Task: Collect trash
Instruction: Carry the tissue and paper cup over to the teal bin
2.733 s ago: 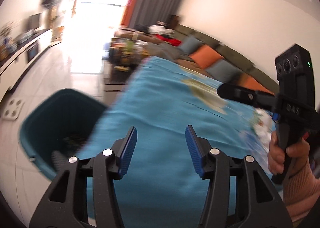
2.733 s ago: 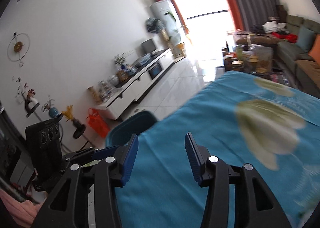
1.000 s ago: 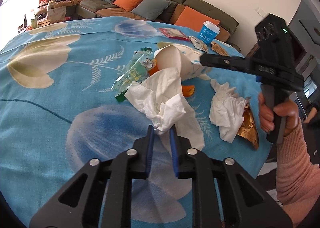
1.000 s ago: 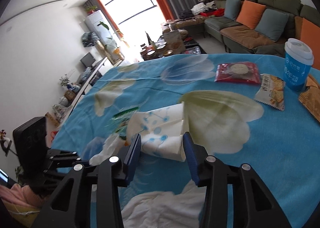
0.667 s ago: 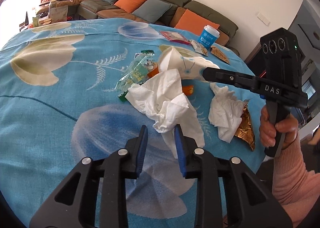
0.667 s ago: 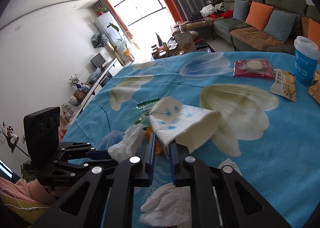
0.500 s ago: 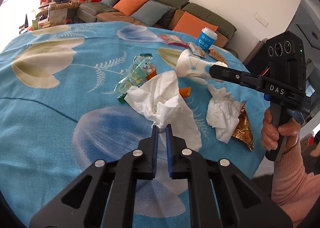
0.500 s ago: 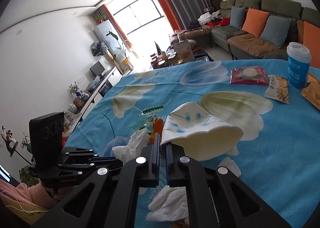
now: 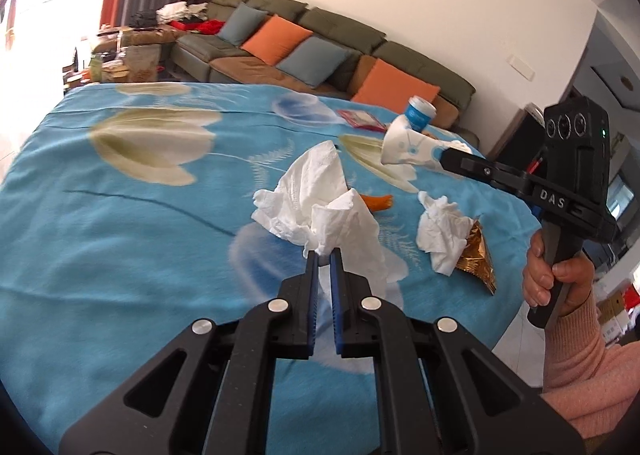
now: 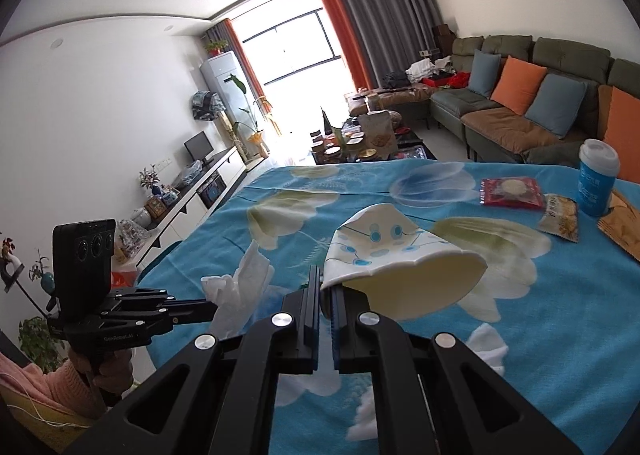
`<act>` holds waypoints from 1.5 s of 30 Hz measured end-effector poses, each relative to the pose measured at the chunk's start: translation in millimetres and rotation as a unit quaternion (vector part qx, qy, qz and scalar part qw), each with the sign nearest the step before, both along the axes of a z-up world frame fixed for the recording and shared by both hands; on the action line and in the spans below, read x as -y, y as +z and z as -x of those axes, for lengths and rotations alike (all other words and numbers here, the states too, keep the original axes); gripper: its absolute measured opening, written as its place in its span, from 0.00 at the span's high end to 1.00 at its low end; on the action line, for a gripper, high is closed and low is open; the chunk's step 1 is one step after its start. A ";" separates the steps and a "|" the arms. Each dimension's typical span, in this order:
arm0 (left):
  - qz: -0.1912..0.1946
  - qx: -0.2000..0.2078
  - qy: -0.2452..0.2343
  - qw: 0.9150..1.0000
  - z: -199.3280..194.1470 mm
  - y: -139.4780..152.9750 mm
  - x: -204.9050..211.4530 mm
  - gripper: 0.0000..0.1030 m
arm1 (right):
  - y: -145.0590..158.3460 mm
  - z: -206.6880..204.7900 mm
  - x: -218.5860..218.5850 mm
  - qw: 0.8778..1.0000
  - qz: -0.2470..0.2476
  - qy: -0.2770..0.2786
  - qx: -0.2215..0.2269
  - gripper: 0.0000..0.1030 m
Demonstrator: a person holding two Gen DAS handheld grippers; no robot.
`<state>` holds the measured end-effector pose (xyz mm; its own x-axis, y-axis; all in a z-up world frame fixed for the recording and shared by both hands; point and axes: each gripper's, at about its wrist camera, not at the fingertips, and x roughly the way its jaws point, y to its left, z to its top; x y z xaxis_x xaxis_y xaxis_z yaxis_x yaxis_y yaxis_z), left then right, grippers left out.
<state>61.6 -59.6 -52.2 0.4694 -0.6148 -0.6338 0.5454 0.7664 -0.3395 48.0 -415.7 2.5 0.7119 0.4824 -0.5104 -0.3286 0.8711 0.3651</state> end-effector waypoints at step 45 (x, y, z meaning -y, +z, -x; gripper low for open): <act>0.000 0.036 0.215 0.976 47.3 23.6 -177.3 0.94 | -3.7 -24.5 -204.3 0.980 0.032 0.194 0.027 0.96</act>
<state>14.3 117.7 -28.6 0.7277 -0.3510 -0.5893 0.1961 0.9297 -0.3116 72.5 -211.4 -1.2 0.5076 0.6901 -0.5159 -0.6569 0.6974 0.2865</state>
